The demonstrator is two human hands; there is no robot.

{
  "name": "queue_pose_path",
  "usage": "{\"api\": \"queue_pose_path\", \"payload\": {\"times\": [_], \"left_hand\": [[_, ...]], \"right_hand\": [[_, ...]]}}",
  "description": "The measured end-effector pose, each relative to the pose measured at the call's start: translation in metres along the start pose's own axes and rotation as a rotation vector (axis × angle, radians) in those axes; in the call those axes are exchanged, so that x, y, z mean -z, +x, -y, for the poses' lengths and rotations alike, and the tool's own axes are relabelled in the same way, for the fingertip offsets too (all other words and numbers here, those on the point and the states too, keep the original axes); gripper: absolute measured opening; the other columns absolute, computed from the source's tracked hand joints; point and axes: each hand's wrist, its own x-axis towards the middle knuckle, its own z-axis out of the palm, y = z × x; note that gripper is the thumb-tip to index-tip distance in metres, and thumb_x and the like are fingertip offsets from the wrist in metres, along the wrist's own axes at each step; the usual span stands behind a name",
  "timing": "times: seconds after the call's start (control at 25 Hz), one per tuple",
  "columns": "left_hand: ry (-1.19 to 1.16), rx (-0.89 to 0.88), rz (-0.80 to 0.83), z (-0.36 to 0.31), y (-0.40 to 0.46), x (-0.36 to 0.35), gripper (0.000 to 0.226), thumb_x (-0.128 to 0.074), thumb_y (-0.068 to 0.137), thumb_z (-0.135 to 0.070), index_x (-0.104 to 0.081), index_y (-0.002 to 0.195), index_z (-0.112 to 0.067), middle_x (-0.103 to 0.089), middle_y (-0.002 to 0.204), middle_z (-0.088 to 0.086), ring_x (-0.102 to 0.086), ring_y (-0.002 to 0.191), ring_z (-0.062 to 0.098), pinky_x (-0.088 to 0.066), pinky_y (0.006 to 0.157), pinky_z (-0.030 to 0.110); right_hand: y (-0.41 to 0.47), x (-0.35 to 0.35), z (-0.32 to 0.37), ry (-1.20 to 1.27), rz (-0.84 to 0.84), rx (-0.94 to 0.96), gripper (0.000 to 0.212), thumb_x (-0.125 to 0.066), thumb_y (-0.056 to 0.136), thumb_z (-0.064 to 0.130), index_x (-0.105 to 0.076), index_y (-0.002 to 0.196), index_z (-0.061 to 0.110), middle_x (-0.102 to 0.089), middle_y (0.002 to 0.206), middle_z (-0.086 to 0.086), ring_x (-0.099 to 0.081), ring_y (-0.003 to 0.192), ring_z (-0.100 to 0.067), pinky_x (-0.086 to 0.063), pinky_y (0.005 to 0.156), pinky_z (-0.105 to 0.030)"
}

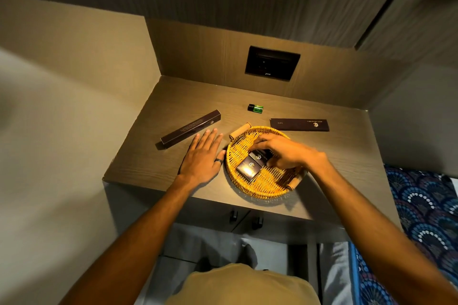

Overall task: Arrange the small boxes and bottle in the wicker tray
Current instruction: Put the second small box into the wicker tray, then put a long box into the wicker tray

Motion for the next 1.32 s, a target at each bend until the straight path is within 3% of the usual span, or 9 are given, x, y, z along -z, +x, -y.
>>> {"api": "queue_pose_path", "payload": {"times": [0.2, 0.32, 0.4, 0.56, 0.8, 0.96, 1.08, 1.2, 1.32], "left_hand": [[-0.013, -0.013, -0.02, 0.0, 0.0, 0.0, 0.065, -0.023, 0.107, -0.047, -0.008, 0.164, -0.021, -0.005, 0.173, 0.006, 0.004, 0.159, 0.021, 0.004, 0.129, 0.046], [-0.013, -0.008, -0.014, 0.001, 0.0, -0.001, 0.065, -0.026, 0.107, -0.047, -0.007, 0.164, -0.022, -0.004, 0.173, 0.005, 0.004, 0.159, 0.02, 0.005, 0.128, 0.045], [-0.008, -0.004, -0.008, 0.001, 0.0, -0.001, 0.066, -0.026, 0.107, -0.048, -0.006, 0.164, -0.023, -0.004, 0.173, 0.004, 0.005, 0.159, 0.02, 0.005, 0.128, 0.046], [-0.001, 0.012, -0.012, 0.001, 0.001, -0.002, 0.065, -0.023, 0.107, -0.05, -0.006, 0.164, -0.024, -0.003, 0.173, 0.003, 0.005, 0.159, 0.019, 0.006, 0.128, 0.045], [-0.008, 0.005, -0.02, 0.0, 0.001, -0.001, 0.065, -0.02, 0.107, -0.05, -0.009, 0.164, -0.023, -0.005, 0.173, 0.003, 0.004, 0.159, 0.019, 0.004, 0.128, 0.046], [0.001, 0.011, -0.017, 0.0, 0.002, -0.001, 0.064, -0.021, 0.107, -0.049, -0.009, 0.164, -0.023, -0.005, 0.173, 0.004, 0.003, 0.159, 0.02, 0.006, 0.128, 0.044], [-0.002, 0.012, -0.02, -0.001, 0.001, -0.001, 0.065, -0.017, 0.106, -0.051, -0.01, 0.164, -0.023, -0.007, 0.173, 0.004, 0.001, 0.159, 0.021, 0.006, 0.127, 0.044], [-0.007, 0.01, -0.03, -0.001, 0.001, -0.001, 0.067, -0.015, 0.105, -0.052, -0.012, 0.164, -0.022, -0.009, 0.173, 0.005, 0.001, 0.159, 0.021, 0.007, 0.126, 0.043], [-0.018, 0.006, -0.031, -0.001, 0.001, -0.001, 0.064, -0.018, 0.107, -0.051, -0.013, 0.164, -0.022, -0.009, 0.173, 0.005, 0.0, 0.159, 0.021, 0.008, 0.126, 0.042]], "right_hand": [[-0.006, 0.005, -0.002, 0.088, 0.031, -0.036, 0.083, -0.078, 0.081, 0.011, -0.042, 0.154, 0.029, -0.042, 0.155, 0.003, -0.035, 0.143, -0.013, -0.032, 0.12, -0.036], [-0.016, 0.031, -0.029, 0.29, -0.227, -0.099, 0.078, -0.074, 0.084, 0.01, -0.044, 0.15, 0.036, -0.047, 0.153, 0.004, -0.041, 0.139, -0.011, -0.038, 0.111, -0.029], [-0.018, 0.048, -0.059, 0.223, -0.357, -0.266, 0.077, -0.07, 0.082, -0.001, -0.048, 0.15, 0.029, -0.049, 0.154, -0.004, -0.043, 0.144, -0.022, -0.041, 0.116, -0.038], [-0.026, 0.044, -0.094, -0.023, -0.12, -0.593, 0.081, -0.073, 0.08, 0.001, -0.044, 0.154, 0.018, -0.046, 0.154, -0.012, -0.041, 0.146, -0.032, -0.033, 0.121, -0.052], [-0.042, 0.045, -0.092, -0.014, -0.282, -0.542, 0.061, -0.064, 0.087, 0.002, -0.056, 0.145, 0.022, -0.055, 0.139, -0.01, -0.047, 0.135, -0.032, -0.038, 0.112, -0.053], [-0.064, 0.069, -0.077, 0.178, -0.517, -0.27, 0.067, -0.068, 0.078, -0.011, -0.062, 0.14, 0.011, -0.06, 0.135, -0.017, -0.055, 0.128, -0.036, -0.042, 0.111, -0.044], [-0.081, 0.07, -0.056, 0.1, -0.357, -0.06, 0.07, -0.067, 0.07, -0.015, -0.067, 0.134, 0.012, -0.066, 0.132, -0.01, -0.057, 0.124, -0.024, -0.042, 0.108, -0.038], [-0.088, 0.055, -0.039, 0.095, -0.157, -0.11, 0.074, -0.064, 0.072, -0.014, -0.065, 0.137, 0.024, -0.061, 0.135, 0.0, -0.049, 0.126, -0.017, -0.041, 0.106, -0.033], [-0.085, 0.041, -0.031, 0.025, -0.088, -0.137, 0.071, -0.067, 0.077, -0.009, -0.064, 0.138, 0.027, -0.059, 0.138, 0.001, -0.049, 0.13, -0.02, -0.042, 0.109, -0.038]]}}
